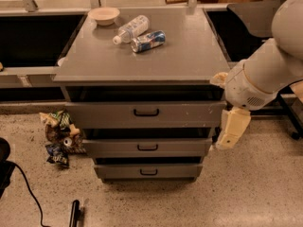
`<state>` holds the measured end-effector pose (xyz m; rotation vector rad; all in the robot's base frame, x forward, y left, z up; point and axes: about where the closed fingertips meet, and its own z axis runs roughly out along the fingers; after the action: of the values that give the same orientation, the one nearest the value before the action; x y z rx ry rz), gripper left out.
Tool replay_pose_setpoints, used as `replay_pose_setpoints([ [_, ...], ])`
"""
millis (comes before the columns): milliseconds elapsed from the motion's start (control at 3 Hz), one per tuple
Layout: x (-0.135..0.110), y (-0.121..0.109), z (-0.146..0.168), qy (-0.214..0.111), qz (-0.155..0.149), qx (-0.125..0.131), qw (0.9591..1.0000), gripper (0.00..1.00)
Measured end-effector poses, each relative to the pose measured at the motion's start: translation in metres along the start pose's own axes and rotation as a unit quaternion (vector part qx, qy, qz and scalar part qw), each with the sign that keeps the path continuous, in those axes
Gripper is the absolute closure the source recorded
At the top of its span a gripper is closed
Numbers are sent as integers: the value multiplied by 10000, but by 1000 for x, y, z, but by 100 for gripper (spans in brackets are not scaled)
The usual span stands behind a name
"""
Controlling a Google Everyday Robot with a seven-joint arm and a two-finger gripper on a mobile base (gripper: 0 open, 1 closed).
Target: Open top drawer
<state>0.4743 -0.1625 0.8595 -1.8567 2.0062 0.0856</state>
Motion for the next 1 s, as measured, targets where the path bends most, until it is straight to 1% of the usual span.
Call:
replay_pose_setpoints([
  [333,12,5,52,87,-339,-91,9993,0],
  [667,22,5,100,-6,-646,-188,9977,0],
  [1000,28,-5,147,-110,-834,-224,9962,0],
])
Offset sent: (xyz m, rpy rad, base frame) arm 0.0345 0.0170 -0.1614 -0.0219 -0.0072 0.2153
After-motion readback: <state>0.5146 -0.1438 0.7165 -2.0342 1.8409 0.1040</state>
